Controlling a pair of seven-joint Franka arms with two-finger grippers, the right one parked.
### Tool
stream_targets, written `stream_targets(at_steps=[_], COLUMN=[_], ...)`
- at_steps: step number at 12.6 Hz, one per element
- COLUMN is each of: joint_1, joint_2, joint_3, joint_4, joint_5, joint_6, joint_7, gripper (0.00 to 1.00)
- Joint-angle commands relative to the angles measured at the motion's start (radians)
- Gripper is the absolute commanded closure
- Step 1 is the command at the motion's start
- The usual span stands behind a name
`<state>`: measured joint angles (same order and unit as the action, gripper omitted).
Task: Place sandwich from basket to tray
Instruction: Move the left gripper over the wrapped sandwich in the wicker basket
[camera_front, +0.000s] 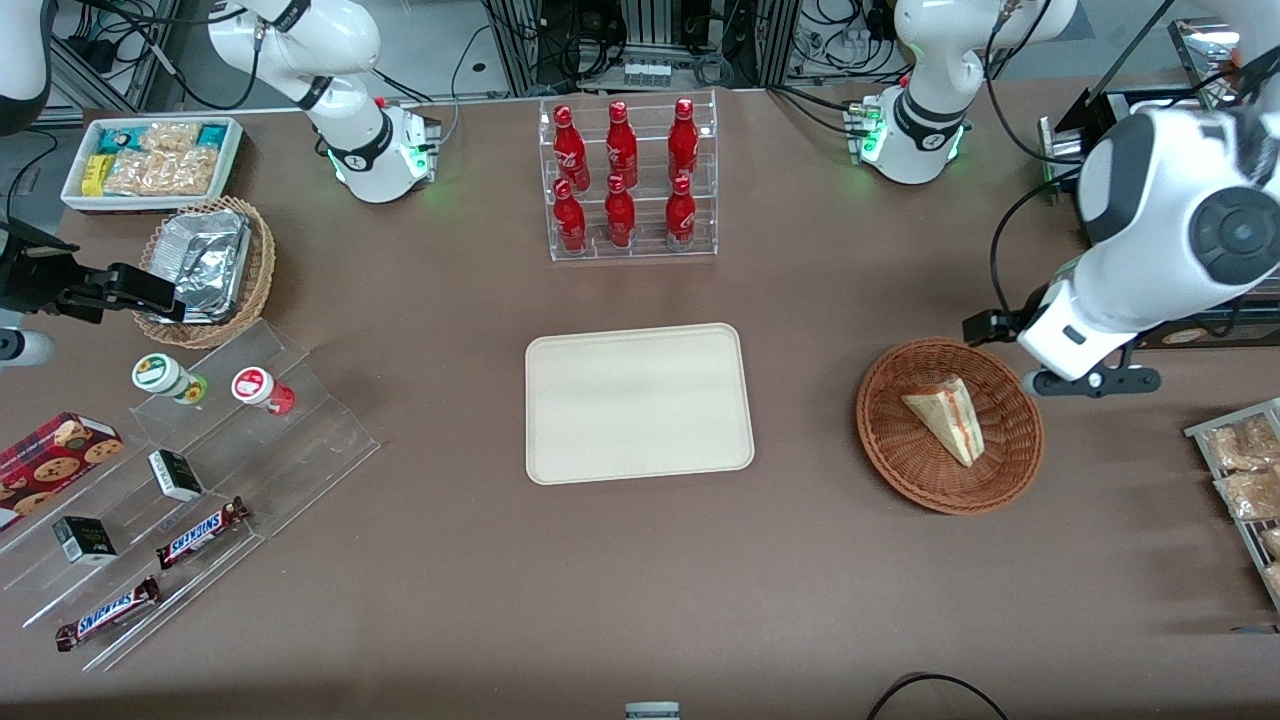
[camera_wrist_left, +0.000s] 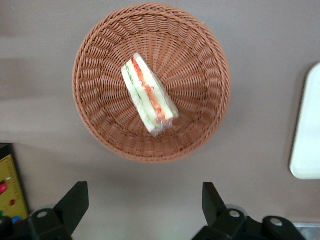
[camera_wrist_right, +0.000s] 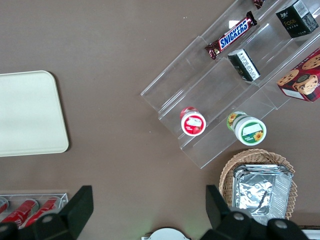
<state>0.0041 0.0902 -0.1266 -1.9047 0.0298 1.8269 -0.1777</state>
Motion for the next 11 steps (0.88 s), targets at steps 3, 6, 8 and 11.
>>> stream_targets(at_steps=[3, 6, 8, 11], joint_1=[0.005, 0.005, 0.001, 0.007], joint_2=[0.043, 0.080, 0.109, 0.143], joint_3=[-0.001, -0.001, -0.001, -0.001], joint_4=[-0.079, -0.100, -0.102, -0.116], joint_5=[-0.002, -0.002, -0.001, 0.001], joint_6=[0.153, 0.242, 0.282, 0.333], joint_7=[-0.144, -0.402, -0.492, -0.546], gripper=[0.00, 0.00, 0.00, 0.00])
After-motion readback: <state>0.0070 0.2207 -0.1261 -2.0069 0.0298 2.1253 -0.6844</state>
